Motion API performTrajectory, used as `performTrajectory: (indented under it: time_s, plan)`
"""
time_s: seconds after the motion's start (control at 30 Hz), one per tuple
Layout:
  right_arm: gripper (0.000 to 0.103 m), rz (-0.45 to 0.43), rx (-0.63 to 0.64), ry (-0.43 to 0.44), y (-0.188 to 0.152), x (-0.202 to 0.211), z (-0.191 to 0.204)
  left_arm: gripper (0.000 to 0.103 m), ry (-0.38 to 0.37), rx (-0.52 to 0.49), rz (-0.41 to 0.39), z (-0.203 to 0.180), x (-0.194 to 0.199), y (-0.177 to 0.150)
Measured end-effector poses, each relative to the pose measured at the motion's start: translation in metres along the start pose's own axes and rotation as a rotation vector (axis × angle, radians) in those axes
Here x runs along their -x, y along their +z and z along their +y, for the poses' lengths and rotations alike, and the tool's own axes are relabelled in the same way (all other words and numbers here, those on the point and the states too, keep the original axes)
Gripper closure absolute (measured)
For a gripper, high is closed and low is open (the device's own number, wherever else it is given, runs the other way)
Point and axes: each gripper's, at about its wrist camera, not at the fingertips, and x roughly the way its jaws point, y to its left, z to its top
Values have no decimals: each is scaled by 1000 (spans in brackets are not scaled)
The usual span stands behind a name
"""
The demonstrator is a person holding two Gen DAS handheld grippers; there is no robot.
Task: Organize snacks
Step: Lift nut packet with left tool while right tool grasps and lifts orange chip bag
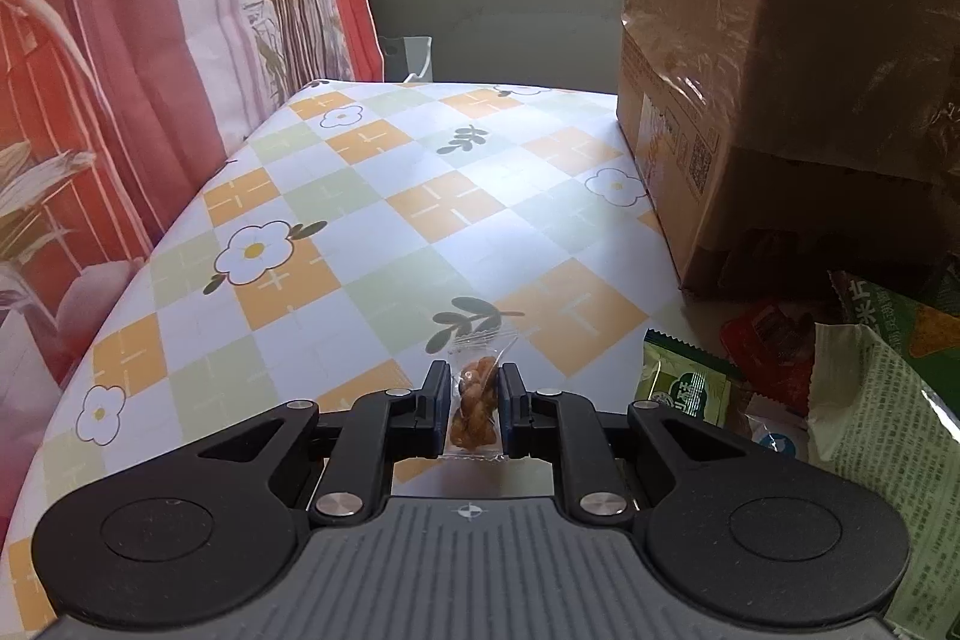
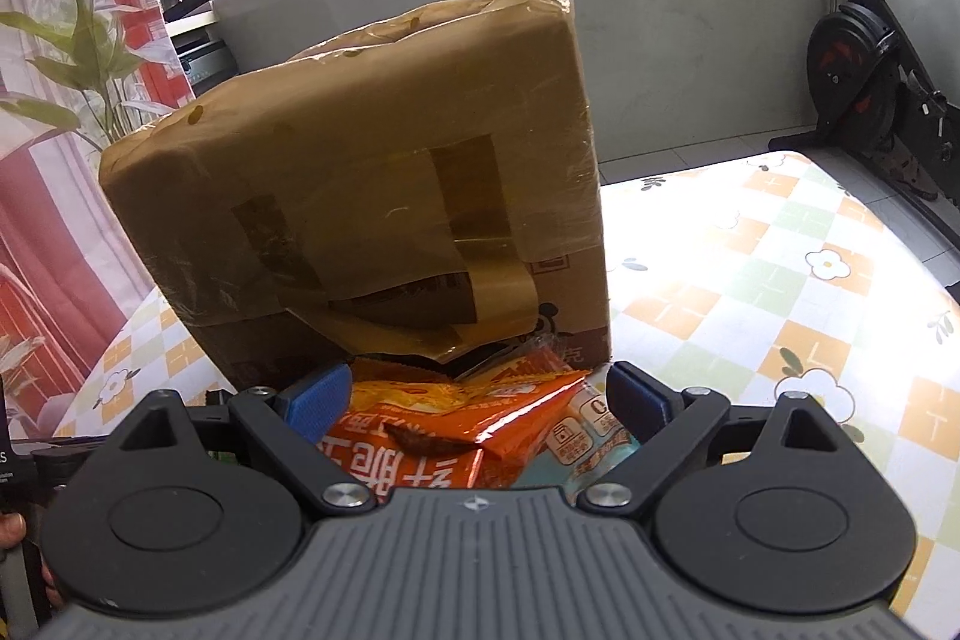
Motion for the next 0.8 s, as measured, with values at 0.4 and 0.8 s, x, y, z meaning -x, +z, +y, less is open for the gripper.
performTrajectory:
  time_s: [0.4, 0.8]
  plan:
    - [3, 56, 24, -1, -11, -13, 15, 85, 12, 1, -76, -3, 39, -3]
    - [31, 86, 22, 51, -9, -6, 17, 85, -8, -11, -131, -13, 67, 6]
